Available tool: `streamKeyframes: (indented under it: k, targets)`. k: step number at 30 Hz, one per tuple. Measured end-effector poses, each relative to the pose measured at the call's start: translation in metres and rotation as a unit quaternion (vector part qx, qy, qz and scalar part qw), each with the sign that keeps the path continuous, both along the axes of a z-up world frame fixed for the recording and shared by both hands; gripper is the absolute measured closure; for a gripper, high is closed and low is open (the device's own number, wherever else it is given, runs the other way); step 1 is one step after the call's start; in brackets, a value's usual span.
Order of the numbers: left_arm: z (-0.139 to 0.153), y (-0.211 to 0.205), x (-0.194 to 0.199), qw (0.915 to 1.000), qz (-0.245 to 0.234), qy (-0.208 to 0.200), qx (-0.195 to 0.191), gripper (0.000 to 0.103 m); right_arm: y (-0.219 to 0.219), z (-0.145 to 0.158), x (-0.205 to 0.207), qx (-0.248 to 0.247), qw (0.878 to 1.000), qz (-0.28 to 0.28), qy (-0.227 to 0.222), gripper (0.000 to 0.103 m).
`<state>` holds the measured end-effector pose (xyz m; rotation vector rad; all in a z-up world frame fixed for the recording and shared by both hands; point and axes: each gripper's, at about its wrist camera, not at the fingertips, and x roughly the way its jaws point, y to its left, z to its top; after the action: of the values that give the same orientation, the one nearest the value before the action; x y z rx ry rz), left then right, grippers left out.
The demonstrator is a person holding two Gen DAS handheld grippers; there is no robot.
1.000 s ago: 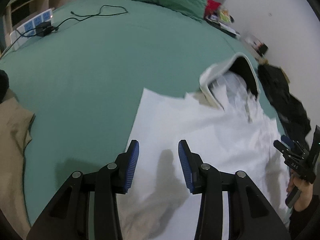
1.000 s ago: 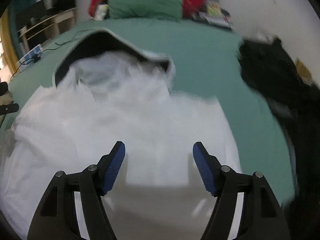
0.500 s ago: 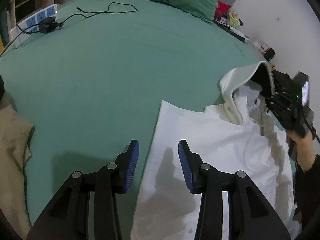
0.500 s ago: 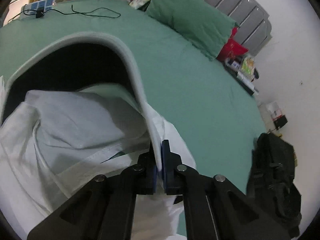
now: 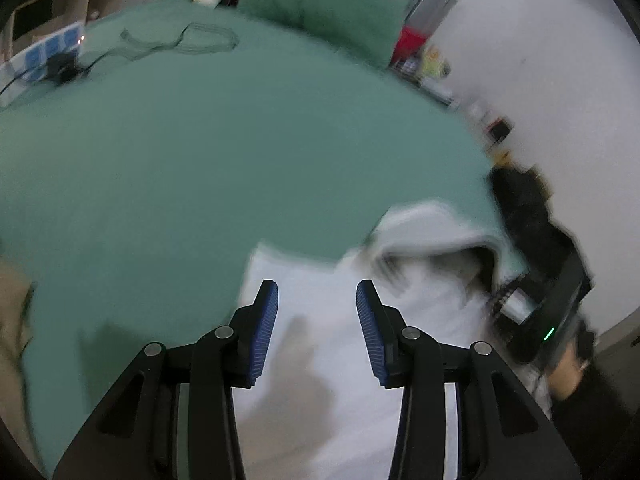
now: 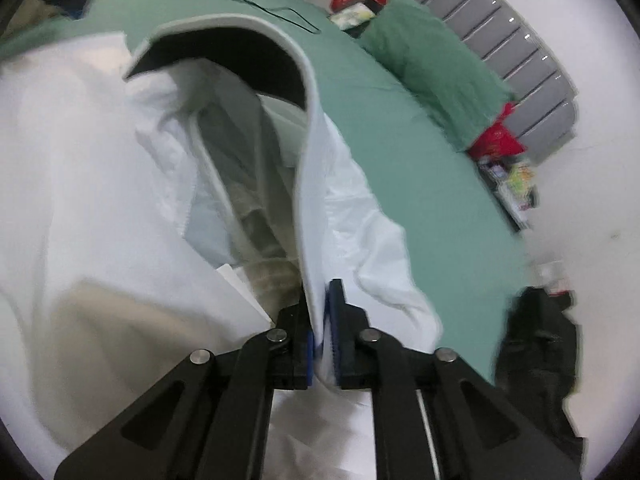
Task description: Fold large clothes
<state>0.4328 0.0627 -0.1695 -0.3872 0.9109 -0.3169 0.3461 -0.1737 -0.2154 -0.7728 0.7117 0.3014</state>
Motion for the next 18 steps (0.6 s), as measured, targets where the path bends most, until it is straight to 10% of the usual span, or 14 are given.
streamKeyframes:
  k: [6, 11, 18]
  targets:
    - [-0.013, -0.057, 0.078, 0.9954, -0.062, 0.062, -0.038, 0.039, -0.027, 0.006, 0.007, 0.095, 0.994, 0.029, 0.034, 0.084]
    - [-0.049, -0.111, 0.098, 0.9833, -0.122, 0.112, 0.075, 0.039, -0.049, 0.012, 0.024, 0.186, 0.976, 0.046, 0.102, 0.048]
    - [-0.052, -0.119, 0.094, 0.9801, -0.134, 0.114, 0.092, 0.035, -0.125, 0.030, 0.056, 0.404, 0.893, 0.024, 0.198, 0.026]
